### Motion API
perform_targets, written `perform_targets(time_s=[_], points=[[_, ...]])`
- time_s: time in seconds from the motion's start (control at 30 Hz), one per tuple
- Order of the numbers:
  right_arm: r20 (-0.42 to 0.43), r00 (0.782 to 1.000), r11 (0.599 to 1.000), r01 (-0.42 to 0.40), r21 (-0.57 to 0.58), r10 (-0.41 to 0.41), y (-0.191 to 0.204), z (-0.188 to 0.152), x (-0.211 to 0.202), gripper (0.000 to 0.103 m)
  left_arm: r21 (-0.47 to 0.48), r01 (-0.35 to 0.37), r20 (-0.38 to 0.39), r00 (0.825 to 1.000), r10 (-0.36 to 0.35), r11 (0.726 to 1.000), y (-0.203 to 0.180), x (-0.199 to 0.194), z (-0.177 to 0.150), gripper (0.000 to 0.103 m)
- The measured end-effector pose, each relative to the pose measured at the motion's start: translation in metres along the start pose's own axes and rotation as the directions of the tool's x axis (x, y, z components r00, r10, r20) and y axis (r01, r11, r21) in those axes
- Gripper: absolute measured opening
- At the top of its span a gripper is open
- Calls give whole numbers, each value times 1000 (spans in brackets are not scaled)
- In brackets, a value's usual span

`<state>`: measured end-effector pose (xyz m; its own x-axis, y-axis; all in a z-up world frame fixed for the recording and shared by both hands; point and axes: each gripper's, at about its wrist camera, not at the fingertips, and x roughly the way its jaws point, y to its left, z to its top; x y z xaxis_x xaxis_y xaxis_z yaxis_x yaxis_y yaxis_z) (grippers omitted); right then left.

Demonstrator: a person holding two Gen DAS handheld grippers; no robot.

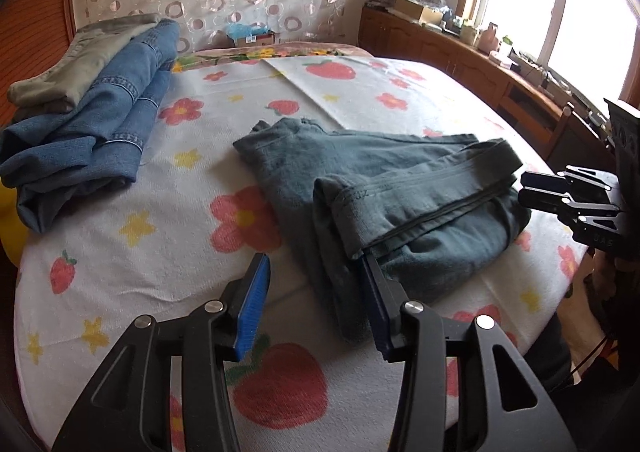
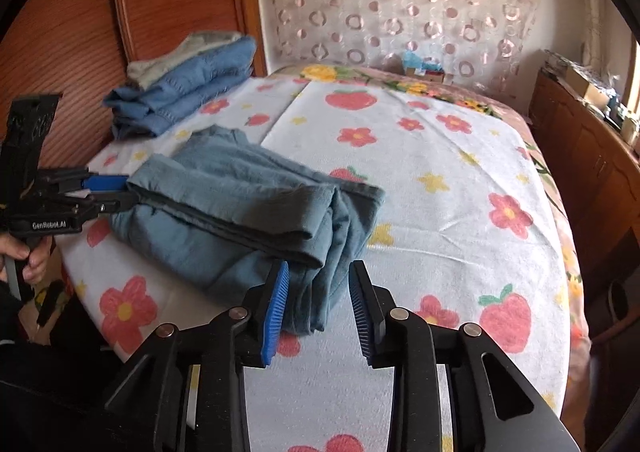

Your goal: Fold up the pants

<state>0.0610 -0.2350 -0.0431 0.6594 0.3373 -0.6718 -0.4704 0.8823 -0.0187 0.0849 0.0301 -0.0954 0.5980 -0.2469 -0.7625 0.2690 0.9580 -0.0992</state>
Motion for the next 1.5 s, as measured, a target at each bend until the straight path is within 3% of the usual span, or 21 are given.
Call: perform_targets(time_s=[0.3,0.77,0.97,1.2,1.27,1.33,1.5], points=[[-21,999,997,33,-73,-34,5,16,17,32,28,-18,-8,1000,19,999,-3,9,14,47],[32,997,988,72,-140,-69,6,49,43,32,8,-33,5,999,33,999,8,30,53,47],[17,993,990,117,-79,-116,-3,62,64,32,-29,-37,29,999,38,999,16,26,62,47],[51,994,995,99,-6,-99,-4,60,62,32,-41,-12,72,997,15,999,17,8,65,47],[55,995,997,82,12,-82,-5,59,61,33,-41,1,87,996,3,999,14,3,67,53],[63,996,997,69,24,-70,-5,57,57,35,-35,29,108,994,-25,999,10,-2,67,79],[64,997,999,42,14,-43,-5,51,54,36,9,29,116,993,-30,1000,-3,-4,64,79]])
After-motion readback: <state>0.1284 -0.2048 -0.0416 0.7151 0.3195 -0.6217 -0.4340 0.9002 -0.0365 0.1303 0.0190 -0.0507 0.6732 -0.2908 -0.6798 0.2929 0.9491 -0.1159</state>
